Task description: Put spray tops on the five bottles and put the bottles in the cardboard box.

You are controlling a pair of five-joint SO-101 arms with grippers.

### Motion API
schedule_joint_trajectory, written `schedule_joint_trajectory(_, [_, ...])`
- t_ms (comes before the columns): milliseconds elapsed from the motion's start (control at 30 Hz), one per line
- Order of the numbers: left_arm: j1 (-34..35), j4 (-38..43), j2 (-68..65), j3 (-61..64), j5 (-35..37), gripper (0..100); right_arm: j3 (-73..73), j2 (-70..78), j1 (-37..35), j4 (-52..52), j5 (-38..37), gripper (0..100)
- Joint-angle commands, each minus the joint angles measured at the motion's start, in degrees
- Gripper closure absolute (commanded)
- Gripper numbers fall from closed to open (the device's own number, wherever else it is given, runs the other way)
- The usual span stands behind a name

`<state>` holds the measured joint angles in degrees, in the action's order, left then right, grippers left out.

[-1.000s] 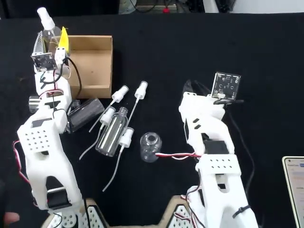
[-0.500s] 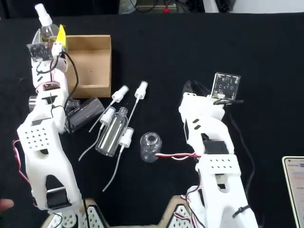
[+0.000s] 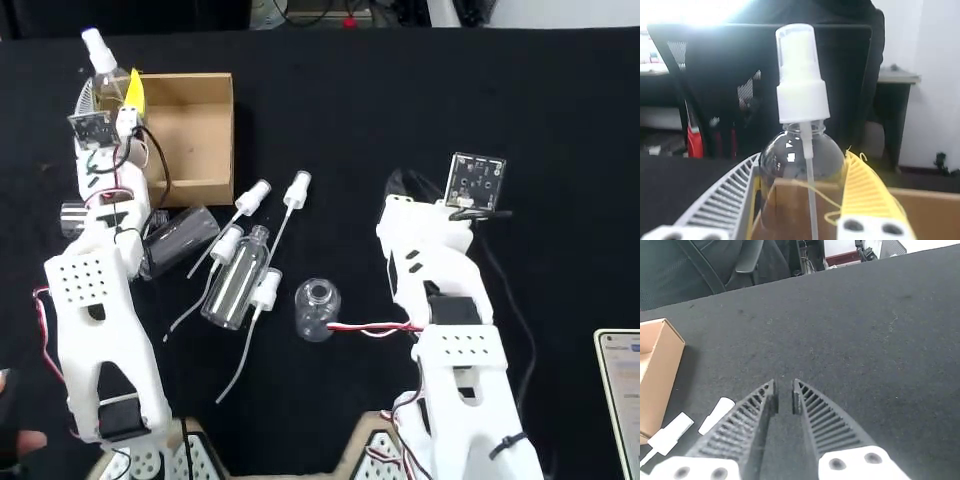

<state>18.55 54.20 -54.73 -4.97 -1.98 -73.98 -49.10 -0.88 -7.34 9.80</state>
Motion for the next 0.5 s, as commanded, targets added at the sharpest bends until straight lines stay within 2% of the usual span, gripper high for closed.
schedule_joint_trajectory(0, [0.8, 2.5, -0.2, -3.8, -0.1, 97, 0.7, -0.8, 1.1, 1.5, -0.4, 94.9])
schedule_joint_trajectory(367, [0.8, 2.1, -0.4, -3.5, -0.4, 96, 0.7, -0.8, 1.1, 1.5, -0.4, 94.9])
schedule_joint_trajectory(467, [0.8, 2.0, -0.4, -3.0, 0.0, 90, 0.7, -0.8, 1.1, 1.5, -0.4, 94.9])
